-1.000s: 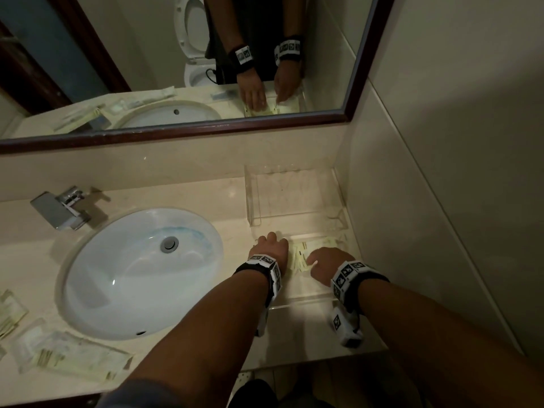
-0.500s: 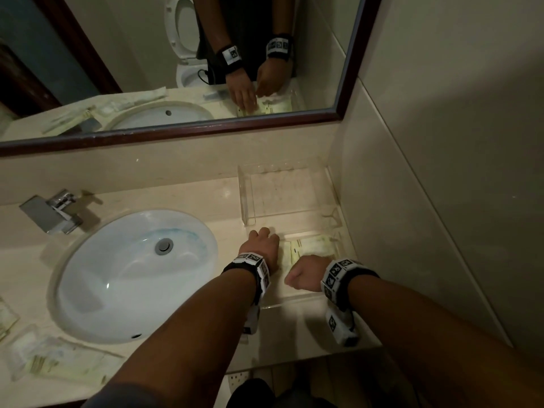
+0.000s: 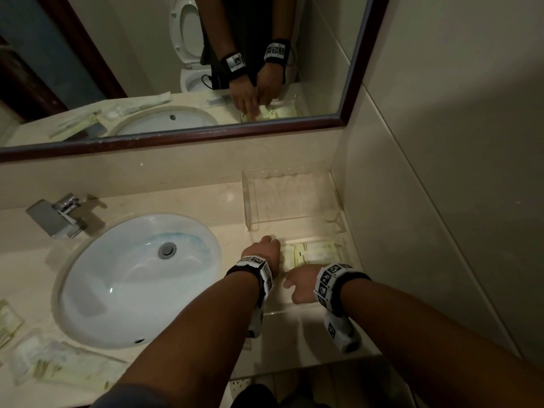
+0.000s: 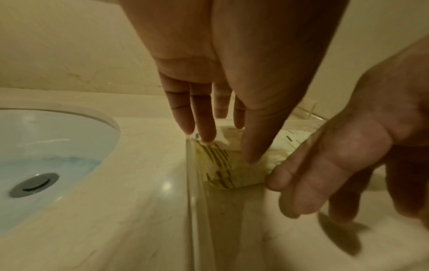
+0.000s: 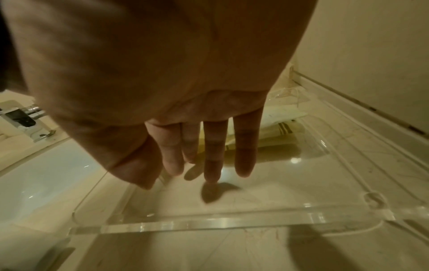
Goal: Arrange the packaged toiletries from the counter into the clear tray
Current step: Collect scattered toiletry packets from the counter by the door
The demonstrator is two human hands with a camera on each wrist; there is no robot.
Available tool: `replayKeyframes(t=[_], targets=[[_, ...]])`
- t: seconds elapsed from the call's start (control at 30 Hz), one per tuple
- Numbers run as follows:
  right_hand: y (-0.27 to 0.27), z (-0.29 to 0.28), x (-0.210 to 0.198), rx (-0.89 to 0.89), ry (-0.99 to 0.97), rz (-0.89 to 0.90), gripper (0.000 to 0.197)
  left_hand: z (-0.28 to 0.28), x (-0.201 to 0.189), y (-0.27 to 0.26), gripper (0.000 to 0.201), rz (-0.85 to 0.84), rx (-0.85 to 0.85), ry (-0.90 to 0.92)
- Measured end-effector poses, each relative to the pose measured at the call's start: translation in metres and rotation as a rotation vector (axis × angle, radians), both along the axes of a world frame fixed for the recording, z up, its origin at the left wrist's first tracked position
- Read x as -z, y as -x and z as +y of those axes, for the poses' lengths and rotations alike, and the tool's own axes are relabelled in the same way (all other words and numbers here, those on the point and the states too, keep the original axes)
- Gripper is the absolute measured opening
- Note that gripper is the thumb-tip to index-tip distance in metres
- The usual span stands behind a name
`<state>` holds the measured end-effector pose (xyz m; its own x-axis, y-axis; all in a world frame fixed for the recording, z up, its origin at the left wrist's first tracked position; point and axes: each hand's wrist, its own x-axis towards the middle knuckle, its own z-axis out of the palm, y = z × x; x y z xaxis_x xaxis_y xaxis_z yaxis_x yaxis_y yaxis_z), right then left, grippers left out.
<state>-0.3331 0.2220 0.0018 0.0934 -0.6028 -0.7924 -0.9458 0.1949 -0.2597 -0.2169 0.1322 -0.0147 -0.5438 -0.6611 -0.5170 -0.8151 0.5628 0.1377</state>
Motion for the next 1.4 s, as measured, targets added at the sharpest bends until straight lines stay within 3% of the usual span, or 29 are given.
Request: replayKeyframes(t=[0.3, 0.43, 0.57, 0.77, 0.93, 1.4], targets=[[0.011, 0.006, 0.001, 0.04, 0.076, -0.023, 0.049, 0.002, 0.0, 0.001, 0.054, -0.006, -0.005, -0.003], [0.026, 0.007, -0.001, 0.006, 0.076, 0.085, 0.025, 0.005, -0.004, 0.006, 0.054, 0.008, 0.019, 0.038], [0.046, 0.008, -0.003, 0.1, 0.114, 0.217, 0.019, 0.006, -0.006, 0.014, 0.046, 0.033, 0.066, 0.037], [0.065, 0.006, -0.006, 0.215, 0.334, 0.362, 0.033, 0.01, -0.002, 0.015, 0.039, 0.019, 0.069, -0.007], [0.069, 0.008, 0.009, 0.283, 0.281, 0.365, 0.047, 0.013, 0.0, 0.018, 0.041, -0.01, 0.068, -0.006], [0.051, 0.0, 0.034, 0.306, 0.378, 0.277, 0.037, 0.013, 0.007, 0.018, 0.039, -0.03, 0.043, -0.027]])
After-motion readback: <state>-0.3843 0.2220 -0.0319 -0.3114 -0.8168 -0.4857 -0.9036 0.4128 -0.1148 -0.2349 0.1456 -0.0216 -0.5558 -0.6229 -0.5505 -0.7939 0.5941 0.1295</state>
